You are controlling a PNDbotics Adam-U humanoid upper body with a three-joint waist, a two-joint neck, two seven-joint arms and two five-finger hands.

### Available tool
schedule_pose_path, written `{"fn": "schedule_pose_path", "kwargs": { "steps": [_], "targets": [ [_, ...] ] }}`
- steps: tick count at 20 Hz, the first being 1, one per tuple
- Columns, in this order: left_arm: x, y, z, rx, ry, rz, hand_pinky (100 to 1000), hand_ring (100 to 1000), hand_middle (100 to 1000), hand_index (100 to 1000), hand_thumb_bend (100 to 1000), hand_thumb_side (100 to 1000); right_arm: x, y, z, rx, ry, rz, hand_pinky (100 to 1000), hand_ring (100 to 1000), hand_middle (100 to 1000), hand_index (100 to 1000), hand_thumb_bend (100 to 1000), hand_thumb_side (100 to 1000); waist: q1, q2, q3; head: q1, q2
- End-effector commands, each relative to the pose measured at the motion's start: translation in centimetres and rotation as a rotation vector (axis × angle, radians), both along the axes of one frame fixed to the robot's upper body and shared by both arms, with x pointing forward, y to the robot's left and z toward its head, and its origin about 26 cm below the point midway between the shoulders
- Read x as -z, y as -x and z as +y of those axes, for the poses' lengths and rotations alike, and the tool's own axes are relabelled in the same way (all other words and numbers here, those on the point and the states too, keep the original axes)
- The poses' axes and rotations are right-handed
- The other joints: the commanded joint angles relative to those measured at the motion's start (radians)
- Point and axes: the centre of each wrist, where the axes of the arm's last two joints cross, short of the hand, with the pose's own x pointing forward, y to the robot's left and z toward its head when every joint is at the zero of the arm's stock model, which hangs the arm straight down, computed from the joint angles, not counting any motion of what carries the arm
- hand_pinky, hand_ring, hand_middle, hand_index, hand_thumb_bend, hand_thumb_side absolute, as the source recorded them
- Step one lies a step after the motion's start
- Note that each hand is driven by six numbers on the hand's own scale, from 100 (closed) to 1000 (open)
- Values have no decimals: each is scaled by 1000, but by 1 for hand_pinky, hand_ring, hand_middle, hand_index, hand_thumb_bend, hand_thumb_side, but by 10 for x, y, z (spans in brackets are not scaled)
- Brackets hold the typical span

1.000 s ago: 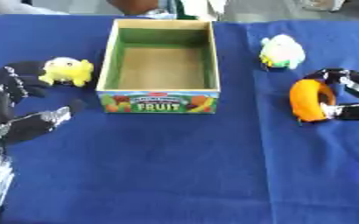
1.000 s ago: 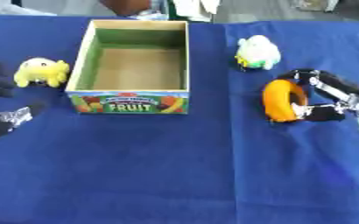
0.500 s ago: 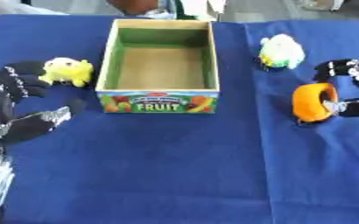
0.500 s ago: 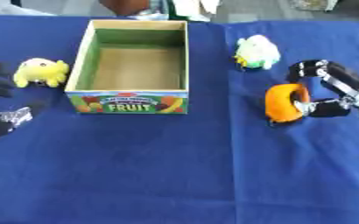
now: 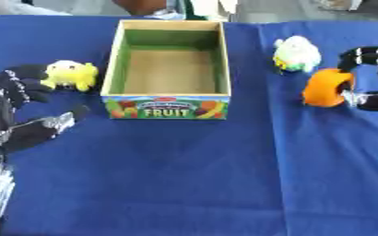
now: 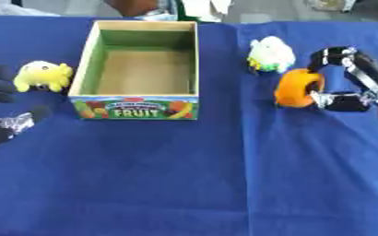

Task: Pick up objects on the table and place them in the box.

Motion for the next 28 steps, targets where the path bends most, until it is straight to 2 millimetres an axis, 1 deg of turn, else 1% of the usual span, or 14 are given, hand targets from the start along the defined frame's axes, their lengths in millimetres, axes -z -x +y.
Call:
{"fn": "schedule_pose_path", "kwargs": {
  "steps": [1, 8, 12, 17, 21, 24, 28],
  "targets": [
    [-8, 1, 0, 10, -17, -23, 592, 605, 627, 742, 806, 100, -32, -1, -2, -3, 1, -78, 702, 804, 603, 296, 100, 100, -2, -19, 2, -2, -1],
    [-8, 1, 0, 15, -17, -22, 592, 604, 627, 742, 806, 100, -58, -9, 15, -30, -25, -137, 701, 793, 602, 292, 100, 100, -2, -19, 8, -6, -2],
    [-8, 0, -2, 26, -16, -21, 592, 604, 627, 741, 805, 100, -73, -16, 32, -42, -49, -164, 701, 791, 603, 291, 100, 100, -2, -19, 17, -13, -3],
    [-9, -2, -6, 54, -20, -20, 593, 604, 627, 741, 804, 100, -90, -26, 58, -44, -87, -184, 700, 787, 603, 291, 100, 100, -3, -23, 36, -30, -4],
    [-12, -5, -11, 94, -19, -24, 593, 604, 628, 741, 806, 100, -91, -35, 81, -20, -97, -160, 700, 791, 603, 294, 100, 100, -4, -32, 54, -45, -7],
    [-15, -7, -15, 124, -20, -28, 593, 604, 628, 741, 805, 100, -87, -40, 95, -7, -98, -137, 699, 794, 602, 296, 100, 100, -4, -38, 69, -54, -7],
    [-20, -11, -22, 173, -20, -37, 592, 604, 628, 741, 806, 100, -80, -45, 118, 1, -114, -107, 699, 800, 602, 301, 100, 100, -4, -40, 98, -75, -17]
  ]
}}
